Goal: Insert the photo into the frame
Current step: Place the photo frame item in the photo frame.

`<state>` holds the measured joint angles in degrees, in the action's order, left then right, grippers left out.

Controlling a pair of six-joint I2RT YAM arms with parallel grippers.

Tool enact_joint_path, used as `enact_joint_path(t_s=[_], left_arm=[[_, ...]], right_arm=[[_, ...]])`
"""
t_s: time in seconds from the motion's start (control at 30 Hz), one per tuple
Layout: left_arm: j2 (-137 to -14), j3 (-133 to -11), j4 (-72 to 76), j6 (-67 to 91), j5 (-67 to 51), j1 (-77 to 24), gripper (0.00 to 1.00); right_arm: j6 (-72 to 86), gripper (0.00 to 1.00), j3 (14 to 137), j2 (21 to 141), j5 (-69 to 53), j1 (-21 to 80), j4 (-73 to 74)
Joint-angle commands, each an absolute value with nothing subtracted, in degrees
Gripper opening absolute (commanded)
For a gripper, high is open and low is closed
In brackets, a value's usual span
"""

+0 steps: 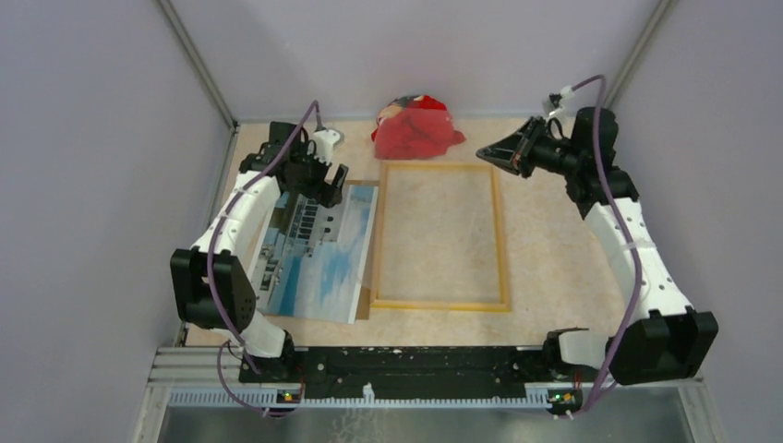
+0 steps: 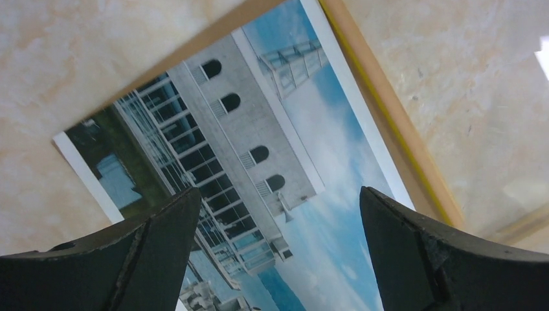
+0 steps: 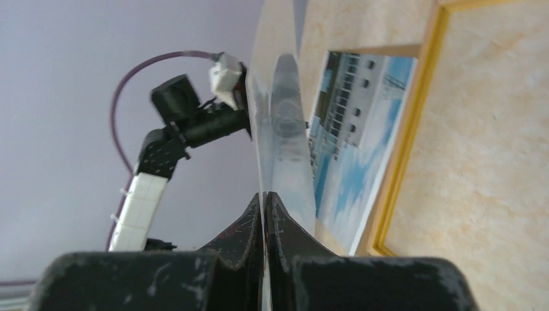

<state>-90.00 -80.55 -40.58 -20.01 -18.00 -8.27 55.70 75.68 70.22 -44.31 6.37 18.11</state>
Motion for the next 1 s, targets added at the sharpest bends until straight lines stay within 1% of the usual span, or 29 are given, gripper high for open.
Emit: enact_joint_path(t_s=[0.0, 0.13, 0.27, 0.4, 0.53, 0.63, 0.8, 0.83, 0.87, 0.9, 0.93, 0.97], left_arm=[[-87.97, -74.38, -38.92, -23.59, -16.73, -8.35, 0.99], [-89.41, -70.07, -37.55, -26.89, -16.44, -8.35, 0.99], [-92.23, -68.65, -37.03, -27.50, -16.88, -8.56, 0.99], [-93.35, -67.86, -35.38, -27.77, -17.13, -10.26, 0.99], [-94.16, -66.10, -33.35, -28.40, -13.52, -14.93, 0.99], [-94.99, -64.26, -31.31, -28.87, -10.95, -17.38, 0.99], [-96.61, -62.73, -29.92, -29.13, -8.48, -18.37, 0.97], [-96.63, -62.63, -29.95, -29.28, -8.30, -18.37, 0.97], [-96.49, -62.46, -29.91, -29.41, -8.46, -18.37, 0.97], [-96.24, -62.30, -30.04, -29.56, -8.51, -18.37, 0.97], [-96.14, -62.11, -30.06, -29.66, -8.67, -18.37, 0.97], [-95.89, -61.90, -30.06, -29.64, -8.77, -18.41, 0.97]], right_arm=[[52.78, 0.00, 66.55, 74.63, -44.15, 6.14, 13.04], [49.23, 0.00, 58.48, 78.72, -43.45, 4.39, 7.74], [46.20, 0.00, 54.50, 82.95, -42.43, 1.67, 5.55], [43.07, 0.00, 55.22, 86.97, -42.00, 0.65, 6.48], [39.85, 0.00, 56.81, 90.70, -39.53, 0.62, 9.23], [37.93, 0.05, 57.31, 93.05, -36.25, 0.66, 10.60], [37.08, 0.09, 57.13, 95.65, -31.53, 0.62, 9.94], [37.09, 0.10, 57.21, 96.01, -31.04, 0.62, 9.74], [37.02, 0.17, 57.22, 96.33, -30.61, 0.62, 9.61], [37.00, 0.27, 57.19, 96.64, -30.38, 0.62, 9.69], [36.93, 0.32, 57.12, 96.83, -30.20, 0.62, 9.93], [36.92, 0.41, 56.94, 96.74, -30.23, 0.62, 9.87]])
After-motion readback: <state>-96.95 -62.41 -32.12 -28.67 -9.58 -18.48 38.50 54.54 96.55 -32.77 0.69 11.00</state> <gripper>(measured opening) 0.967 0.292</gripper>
